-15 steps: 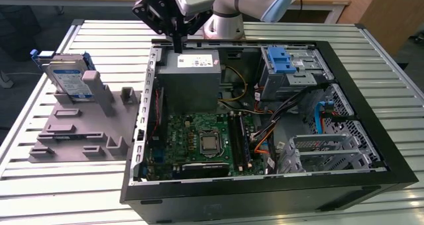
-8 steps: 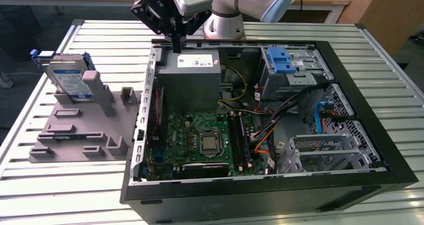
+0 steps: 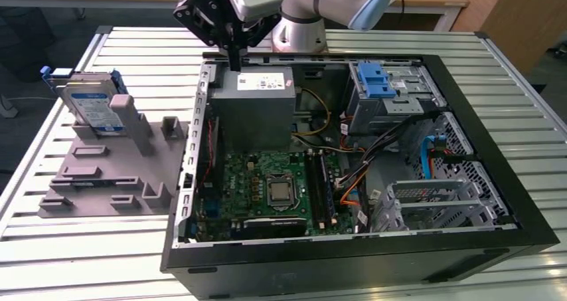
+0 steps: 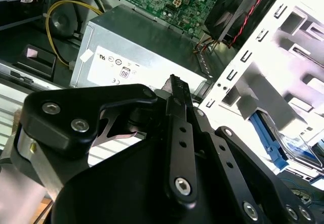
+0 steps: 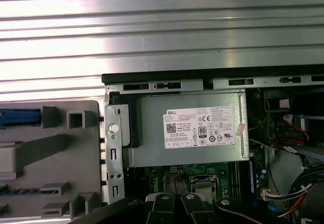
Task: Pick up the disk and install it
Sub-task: 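Reach for the disk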
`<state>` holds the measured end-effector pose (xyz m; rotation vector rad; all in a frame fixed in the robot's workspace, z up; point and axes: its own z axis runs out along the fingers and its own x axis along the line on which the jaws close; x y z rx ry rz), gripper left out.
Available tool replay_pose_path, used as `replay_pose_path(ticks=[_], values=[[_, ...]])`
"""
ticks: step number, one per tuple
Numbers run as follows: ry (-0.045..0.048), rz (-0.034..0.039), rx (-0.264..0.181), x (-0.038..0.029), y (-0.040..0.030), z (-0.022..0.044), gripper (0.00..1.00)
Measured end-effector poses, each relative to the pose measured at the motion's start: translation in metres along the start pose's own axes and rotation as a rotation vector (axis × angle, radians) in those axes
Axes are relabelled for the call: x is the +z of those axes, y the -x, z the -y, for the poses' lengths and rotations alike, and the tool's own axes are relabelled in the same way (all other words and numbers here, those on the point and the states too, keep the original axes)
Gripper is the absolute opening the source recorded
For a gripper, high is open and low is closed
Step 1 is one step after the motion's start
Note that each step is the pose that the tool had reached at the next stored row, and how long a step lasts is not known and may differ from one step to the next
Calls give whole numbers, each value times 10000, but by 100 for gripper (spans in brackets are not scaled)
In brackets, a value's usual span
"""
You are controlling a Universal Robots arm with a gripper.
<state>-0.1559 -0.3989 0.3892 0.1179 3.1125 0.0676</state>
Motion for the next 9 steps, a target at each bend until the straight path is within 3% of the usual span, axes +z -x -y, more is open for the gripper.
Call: replay_pose_path(ticks=[9], values=[[0,0,0,1,-17,1,11]])
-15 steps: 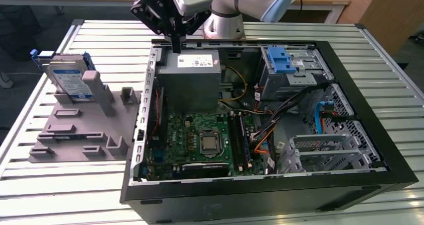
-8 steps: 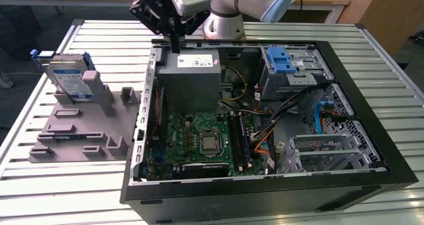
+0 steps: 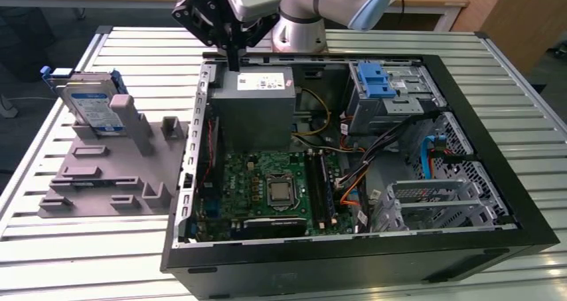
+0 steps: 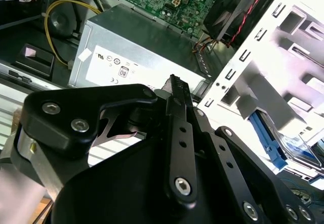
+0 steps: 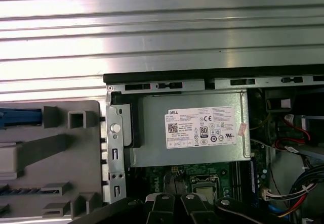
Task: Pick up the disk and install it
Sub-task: 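Reach for the disk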
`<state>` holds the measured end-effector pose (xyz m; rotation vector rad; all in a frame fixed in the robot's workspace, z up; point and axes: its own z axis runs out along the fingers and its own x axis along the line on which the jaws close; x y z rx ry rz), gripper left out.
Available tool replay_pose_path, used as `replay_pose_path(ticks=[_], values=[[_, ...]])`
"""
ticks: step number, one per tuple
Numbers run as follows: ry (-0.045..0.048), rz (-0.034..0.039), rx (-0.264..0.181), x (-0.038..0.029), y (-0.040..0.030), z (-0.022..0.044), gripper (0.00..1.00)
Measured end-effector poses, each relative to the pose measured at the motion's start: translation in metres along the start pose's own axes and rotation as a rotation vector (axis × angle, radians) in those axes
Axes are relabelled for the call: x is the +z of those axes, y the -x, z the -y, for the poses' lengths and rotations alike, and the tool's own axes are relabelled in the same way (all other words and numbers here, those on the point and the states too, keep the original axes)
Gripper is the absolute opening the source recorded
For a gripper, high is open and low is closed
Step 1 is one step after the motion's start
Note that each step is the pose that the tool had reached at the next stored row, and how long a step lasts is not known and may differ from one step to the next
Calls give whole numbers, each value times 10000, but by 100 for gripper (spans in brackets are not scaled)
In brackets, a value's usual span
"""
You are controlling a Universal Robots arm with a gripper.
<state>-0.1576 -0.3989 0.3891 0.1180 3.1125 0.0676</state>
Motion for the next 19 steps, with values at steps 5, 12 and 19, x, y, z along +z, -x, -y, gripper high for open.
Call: replay_pose_path(ticks=[5,12,19], values=[[1,1,0,1,-20,2,11],[0,0,0,0,-36,3,11],[1,0,0,0,-52,4,11]])
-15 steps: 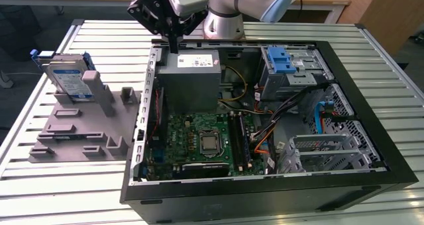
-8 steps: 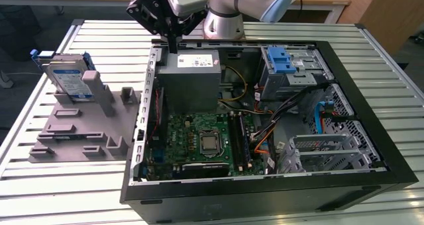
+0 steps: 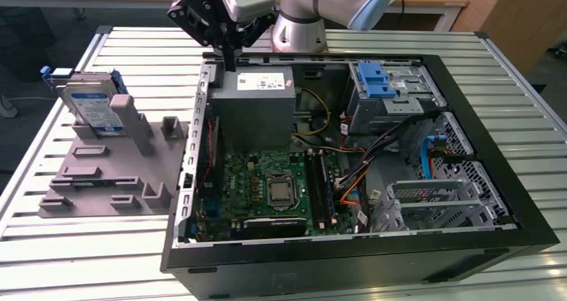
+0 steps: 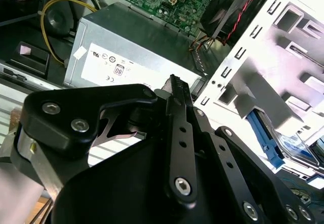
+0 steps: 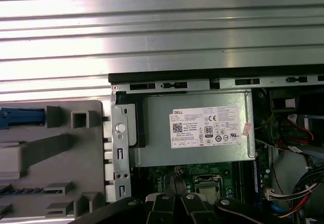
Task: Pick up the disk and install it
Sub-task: 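Reach for the disk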
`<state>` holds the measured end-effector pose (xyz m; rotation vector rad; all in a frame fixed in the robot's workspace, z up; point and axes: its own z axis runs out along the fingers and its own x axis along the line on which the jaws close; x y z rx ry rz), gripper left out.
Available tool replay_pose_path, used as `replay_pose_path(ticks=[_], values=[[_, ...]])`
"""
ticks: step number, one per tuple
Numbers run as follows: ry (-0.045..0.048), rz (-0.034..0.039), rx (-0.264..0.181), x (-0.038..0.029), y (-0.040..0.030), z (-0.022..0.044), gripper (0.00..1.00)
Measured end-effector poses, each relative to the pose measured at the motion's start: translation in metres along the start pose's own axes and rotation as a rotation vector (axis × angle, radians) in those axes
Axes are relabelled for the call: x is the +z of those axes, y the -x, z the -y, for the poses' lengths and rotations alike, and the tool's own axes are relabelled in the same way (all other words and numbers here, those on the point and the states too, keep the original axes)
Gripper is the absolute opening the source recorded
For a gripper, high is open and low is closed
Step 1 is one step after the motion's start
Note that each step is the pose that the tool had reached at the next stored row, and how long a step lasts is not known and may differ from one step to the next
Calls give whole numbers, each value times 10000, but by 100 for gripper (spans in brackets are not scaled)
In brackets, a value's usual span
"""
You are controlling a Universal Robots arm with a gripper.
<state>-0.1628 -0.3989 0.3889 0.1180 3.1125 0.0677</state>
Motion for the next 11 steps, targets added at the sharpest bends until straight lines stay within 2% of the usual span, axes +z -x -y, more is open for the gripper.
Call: replay_pose_path(ticks=[6,8,11], values=[[0,0,-1,1,-13,1,11],[0,0,0,15,-107,9,11],[-1,0,1,15,-111,9,11]])
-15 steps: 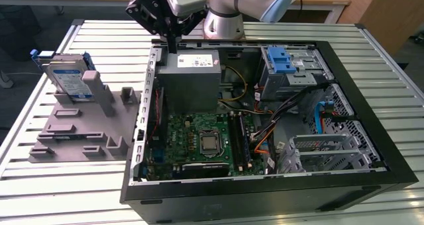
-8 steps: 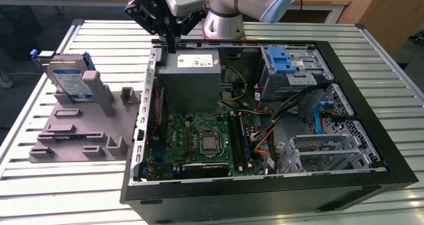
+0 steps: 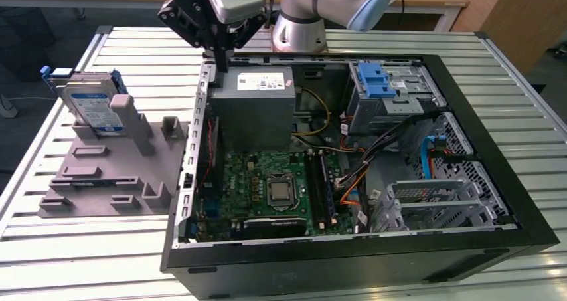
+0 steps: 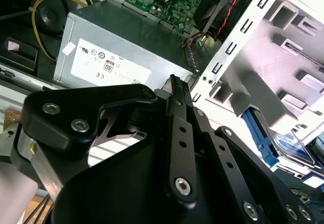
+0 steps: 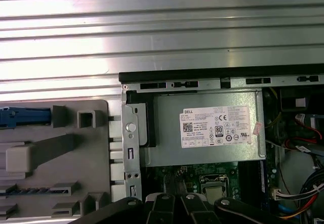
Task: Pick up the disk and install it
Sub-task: 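Reach for the disk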
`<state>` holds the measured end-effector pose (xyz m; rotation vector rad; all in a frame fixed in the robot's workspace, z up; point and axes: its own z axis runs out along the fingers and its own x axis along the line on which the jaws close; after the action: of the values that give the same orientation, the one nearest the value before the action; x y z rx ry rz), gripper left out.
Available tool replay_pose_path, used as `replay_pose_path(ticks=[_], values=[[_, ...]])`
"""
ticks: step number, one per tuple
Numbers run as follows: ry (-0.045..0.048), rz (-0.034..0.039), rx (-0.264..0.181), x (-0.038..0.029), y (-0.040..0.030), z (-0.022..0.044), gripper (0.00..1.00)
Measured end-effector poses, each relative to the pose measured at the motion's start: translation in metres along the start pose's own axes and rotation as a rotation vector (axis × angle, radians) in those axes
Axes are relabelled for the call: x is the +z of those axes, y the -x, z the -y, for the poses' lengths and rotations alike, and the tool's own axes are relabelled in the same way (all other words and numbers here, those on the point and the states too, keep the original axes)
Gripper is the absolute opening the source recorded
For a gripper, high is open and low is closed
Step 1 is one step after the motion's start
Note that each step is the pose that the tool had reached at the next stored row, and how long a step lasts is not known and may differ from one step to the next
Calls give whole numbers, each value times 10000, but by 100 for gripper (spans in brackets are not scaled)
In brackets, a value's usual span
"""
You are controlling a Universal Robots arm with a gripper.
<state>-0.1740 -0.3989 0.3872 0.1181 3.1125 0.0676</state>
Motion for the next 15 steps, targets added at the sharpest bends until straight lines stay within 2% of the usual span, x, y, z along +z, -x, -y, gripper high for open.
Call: replay_pose_path(ticks=[15], values=[[0,0,-1,7,-49,4,11]])
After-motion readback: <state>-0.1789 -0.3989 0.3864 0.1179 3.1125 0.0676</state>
